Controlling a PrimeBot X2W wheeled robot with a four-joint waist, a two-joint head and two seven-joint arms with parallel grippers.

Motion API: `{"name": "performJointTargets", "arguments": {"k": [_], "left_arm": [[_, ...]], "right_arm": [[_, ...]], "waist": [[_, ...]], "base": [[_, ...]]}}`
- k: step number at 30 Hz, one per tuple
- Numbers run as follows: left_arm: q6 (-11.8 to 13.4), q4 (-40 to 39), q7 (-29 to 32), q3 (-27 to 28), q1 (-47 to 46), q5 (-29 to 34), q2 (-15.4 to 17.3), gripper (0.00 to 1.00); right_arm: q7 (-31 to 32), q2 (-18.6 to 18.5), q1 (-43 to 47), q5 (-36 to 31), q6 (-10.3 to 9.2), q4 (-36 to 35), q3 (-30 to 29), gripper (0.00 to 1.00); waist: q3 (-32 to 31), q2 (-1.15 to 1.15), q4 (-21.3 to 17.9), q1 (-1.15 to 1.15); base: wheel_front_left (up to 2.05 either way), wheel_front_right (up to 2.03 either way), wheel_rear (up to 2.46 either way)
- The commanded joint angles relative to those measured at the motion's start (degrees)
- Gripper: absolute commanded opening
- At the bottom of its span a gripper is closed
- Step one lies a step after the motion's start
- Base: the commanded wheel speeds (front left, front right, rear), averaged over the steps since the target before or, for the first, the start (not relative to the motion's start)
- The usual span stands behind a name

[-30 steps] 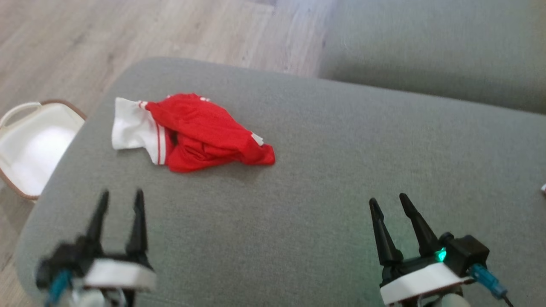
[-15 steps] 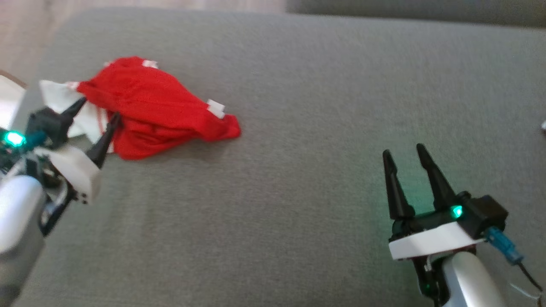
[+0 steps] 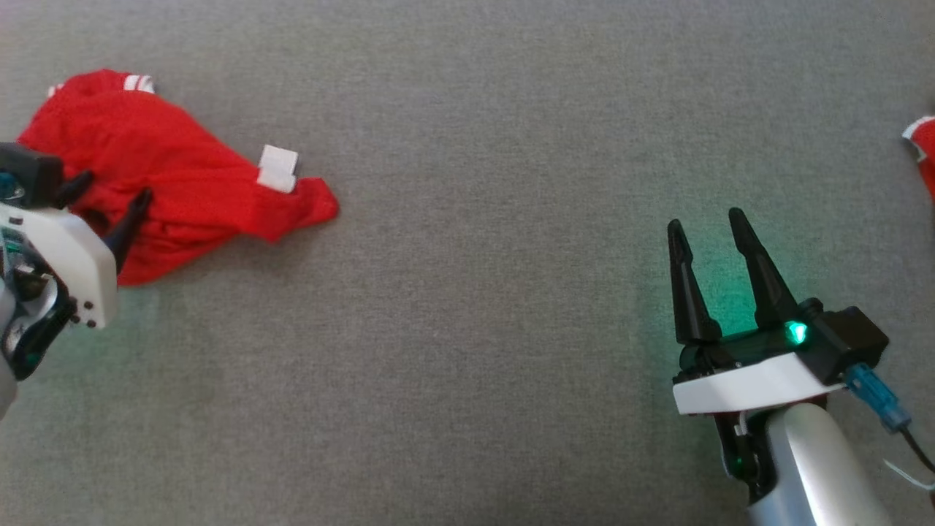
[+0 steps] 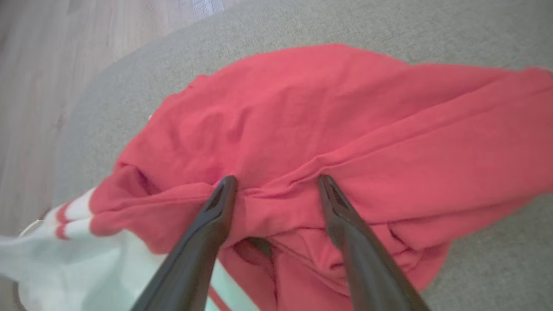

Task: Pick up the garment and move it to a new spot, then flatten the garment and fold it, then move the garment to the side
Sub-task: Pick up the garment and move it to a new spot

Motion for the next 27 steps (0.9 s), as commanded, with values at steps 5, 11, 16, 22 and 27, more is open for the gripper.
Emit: {"name": "performJointTargets", "arguments": {"k": [5, 11, 16, 22, 27], "left_arm": [[0.1, 1.67, 0.39, -0.98, -4.03, -5.09, 2.32, 0.87], [0.1, 1.04, -3.33, -3.22, -7.4, -8.74, 2.28, 0.0], [0.1, 1.95, -13.46, -2.92, -11.85, -7.02, 1.87, 0.0], [0.1, 1.04, -19.28, -2.75, -14.82, -6.36, 1.29, 0.0], [0.1, -3.21, -19.82, -4.21, -16.61, -5.02, 1.25, 0.0]], "right_arm": [[-0.62, -0.13, -1.29, -0.91, -0.04, -2.5, 0.85, 1.0], [-0.62, -0.13, -1.49, -0.94, -0.04, -2.12, 0.41, 1.0], [-0.62, -0.13, -1.47, -0.41, -0.04, -1.29, 0.96, 1.0], [-0.62, -0.13, -1.03, 0.72, -0.04, -0.44, 1.05, 1.0], [-0.62, -0.13, -0.57, 1.94, -0.04, 0.25, 1.18, 1.0]], "waist": [[0.95, 0.0, -0.44, -0.01], [0.35, 0.0, -0.04, -0.01], [-1.8, 0.0, 0.02, -0.01], [-4.97, 0.0, -0.23, -0.01], [-7.98, 0.0, -0.67, -0.01]], "base": [[0.0, 0.0, 0.0], [0.0, 0.0, 0.0], [0.0, 0.0, 0.0], [0.0, 0.0, 0.0], [0.0, 0.0, 0.0]]}}
